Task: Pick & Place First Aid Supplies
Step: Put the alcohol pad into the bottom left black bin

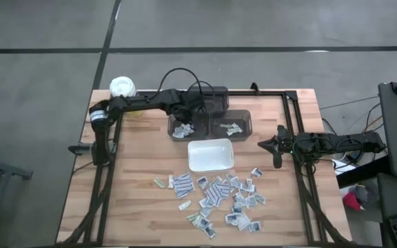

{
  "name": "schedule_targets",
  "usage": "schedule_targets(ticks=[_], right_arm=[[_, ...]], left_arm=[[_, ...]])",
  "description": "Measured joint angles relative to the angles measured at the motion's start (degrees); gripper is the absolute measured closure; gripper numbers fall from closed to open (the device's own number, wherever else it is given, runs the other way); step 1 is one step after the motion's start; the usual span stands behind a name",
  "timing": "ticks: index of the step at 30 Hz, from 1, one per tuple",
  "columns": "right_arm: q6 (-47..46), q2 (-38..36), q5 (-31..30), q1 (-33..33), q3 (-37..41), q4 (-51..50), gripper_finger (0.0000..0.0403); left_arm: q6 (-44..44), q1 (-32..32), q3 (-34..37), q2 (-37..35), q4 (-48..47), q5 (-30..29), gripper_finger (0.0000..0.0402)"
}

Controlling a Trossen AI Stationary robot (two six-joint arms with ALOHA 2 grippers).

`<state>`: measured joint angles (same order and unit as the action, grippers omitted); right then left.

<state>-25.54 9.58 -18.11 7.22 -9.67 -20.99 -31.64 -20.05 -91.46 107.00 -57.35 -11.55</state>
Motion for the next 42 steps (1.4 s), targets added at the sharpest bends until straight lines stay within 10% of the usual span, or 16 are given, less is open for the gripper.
schedule_targets(ticks=[27,42], right_arm=[[0.0,0.0,0.0,0.0,0.0,0.0,0.0394],[0.0,0.0,0.0,0.0,0.0,0.0,0.0394]], left_arm=[[-7.4,0.3,10.9,0.0,18.0,0.2,0.0398],[-3.8,0.0,5.2,-2.4,13.6,4.1,0.0277]])
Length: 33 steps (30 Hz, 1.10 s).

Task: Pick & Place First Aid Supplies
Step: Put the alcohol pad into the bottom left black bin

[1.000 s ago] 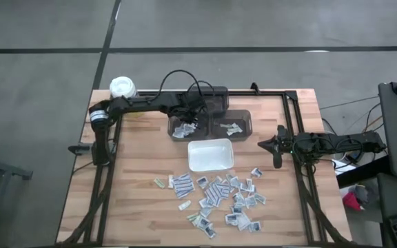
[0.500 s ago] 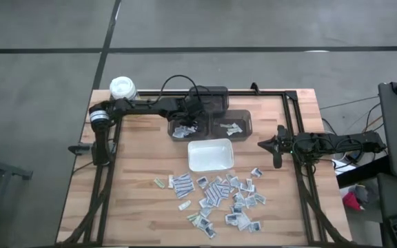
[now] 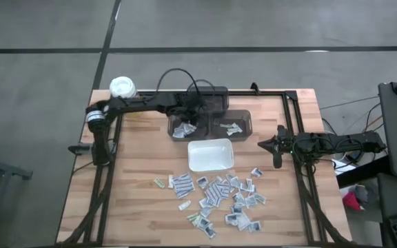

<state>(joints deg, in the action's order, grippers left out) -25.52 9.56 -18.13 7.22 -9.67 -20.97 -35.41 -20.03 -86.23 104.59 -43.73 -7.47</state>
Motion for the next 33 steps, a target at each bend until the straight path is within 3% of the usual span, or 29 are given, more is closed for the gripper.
schedule_targets(ticks=[5,12,25,33], right_arm=[[0.0,0.0,0.0,0.0,0.0,0.0,0.0394],[0.0,0.0,0.0,0.0,0.0,0.1,0.0394],[-3.5,-0.1,1.5,0.0,0.0,0.3,0.0394],[-4.1,-0.1,12.3,0.0,0.0,0.3,0.0394]], left_arm=[[0.8,2.2,-4.3,-4.4,-3.5,4.9,0.0275],[-5.3,10.3,-4.5,-12.0,-4.5,4.7,0.0275],[-18.2,29.7,-4.4,-12.5,-4.5,-8.7,0.0276],[-28.6,39.1,-4.4,-8.6,-4.3,-14.7,0.0276]])
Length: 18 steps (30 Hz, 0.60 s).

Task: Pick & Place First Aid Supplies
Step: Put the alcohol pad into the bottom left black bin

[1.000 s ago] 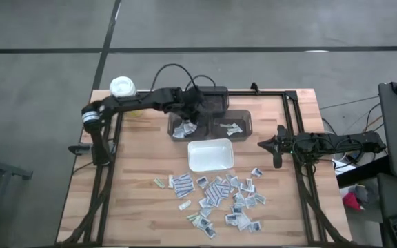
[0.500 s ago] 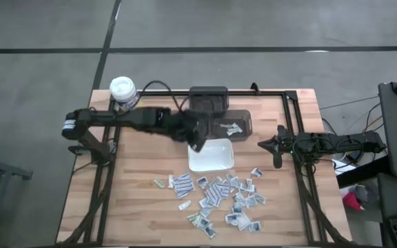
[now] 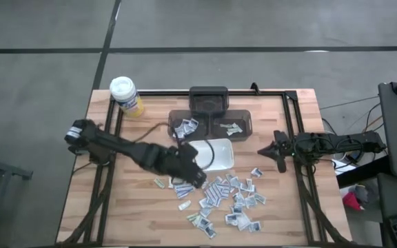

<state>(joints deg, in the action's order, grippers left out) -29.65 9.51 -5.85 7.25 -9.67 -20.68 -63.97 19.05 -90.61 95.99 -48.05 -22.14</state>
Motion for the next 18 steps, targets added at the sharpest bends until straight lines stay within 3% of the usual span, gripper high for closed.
schedule_targets(ticks=[6,12,18], right_arm=[[0.0,0.0,6.2,0.0,0.0,0.0,0.0394],[0.0,0.0,6.5,0.0,-1.4,0.0,0.0394],[-0.9,1.2,7.0,0.0,-4.8,-0.1,0.0394]], left_arm=[[-5.1,3.9,0.0,4.6,0.0,-2.9,0.0276],[-5.2,6.3,0.4,8.2,0.0,-5.9,0.028],[-5.2,7.3,5.0,6.9,0.6,-6.8,0.0292]])
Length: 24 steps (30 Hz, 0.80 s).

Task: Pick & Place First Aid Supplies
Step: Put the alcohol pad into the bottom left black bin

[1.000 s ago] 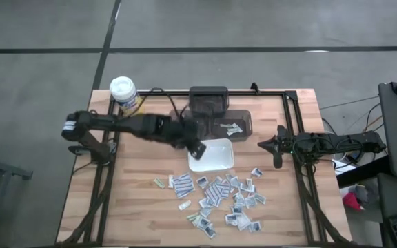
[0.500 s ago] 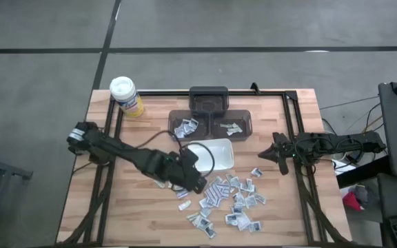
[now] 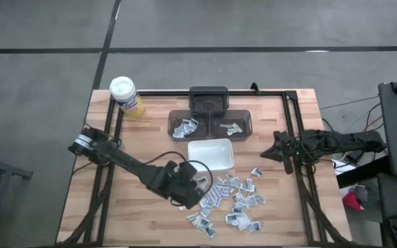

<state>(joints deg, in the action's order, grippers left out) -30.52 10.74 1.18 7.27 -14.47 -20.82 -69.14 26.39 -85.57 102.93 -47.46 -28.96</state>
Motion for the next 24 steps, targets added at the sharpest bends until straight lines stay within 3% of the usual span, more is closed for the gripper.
schedule_targets(ticks=[6,15,24], right_arm=[[-2.4,6.6,0.5,0.1,-5.8,-4.3,0.0394],[-2.4,22.2,0.7,0.1,-15.4,-8.4,0.0394],[-4.1,35.3,1.0,0.1,-25.6,-18.2,0.0394]], left_arm=[[0.4,0.3,8.9,-5.5,4.1,-1.7,0.0306],[9.8,0.4,29.4,-21.5,21.7,-1.8,0.0309],[20.6,0.4,44.2,-39.5,23.6,-2.3,0.0309]])
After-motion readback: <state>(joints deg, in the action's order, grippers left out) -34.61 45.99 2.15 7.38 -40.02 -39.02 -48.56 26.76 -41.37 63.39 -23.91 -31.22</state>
